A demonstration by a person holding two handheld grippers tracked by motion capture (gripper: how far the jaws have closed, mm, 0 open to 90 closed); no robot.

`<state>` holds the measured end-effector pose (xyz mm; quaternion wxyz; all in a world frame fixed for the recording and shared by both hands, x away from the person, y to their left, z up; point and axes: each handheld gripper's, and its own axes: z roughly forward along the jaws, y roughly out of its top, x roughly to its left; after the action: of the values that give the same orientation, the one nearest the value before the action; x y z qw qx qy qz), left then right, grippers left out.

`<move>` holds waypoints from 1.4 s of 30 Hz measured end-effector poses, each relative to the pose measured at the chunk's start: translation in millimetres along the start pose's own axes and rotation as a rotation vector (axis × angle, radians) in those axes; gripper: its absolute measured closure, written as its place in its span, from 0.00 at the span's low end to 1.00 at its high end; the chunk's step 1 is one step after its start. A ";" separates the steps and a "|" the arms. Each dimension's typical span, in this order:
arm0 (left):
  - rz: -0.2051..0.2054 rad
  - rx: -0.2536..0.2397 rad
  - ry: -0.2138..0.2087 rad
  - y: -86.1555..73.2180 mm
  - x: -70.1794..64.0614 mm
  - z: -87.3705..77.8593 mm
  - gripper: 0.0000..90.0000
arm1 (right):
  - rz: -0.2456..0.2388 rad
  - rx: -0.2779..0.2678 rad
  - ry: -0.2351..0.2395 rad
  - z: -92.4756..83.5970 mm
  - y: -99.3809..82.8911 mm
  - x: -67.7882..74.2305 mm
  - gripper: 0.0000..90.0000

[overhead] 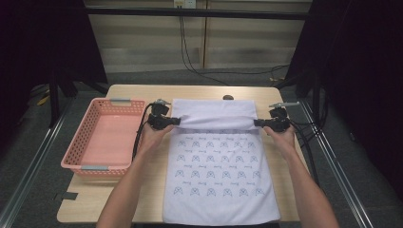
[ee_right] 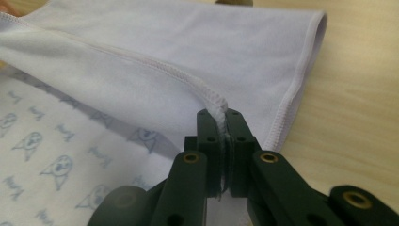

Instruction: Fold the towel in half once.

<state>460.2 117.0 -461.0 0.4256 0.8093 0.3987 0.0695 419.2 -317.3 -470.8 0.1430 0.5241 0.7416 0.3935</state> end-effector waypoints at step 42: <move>0.107 -0.097 -0.219 -131.3 -99.1 -137.0 0.95 | -0.179 -0.049 0.241 -156.2 -112.2 94.0 0.97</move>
<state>254.7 176.0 -450.2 0.5008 0.8107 0.3023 0.0222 208.6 -317.2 -432.9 0.1001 0.4013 0.7872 0.4574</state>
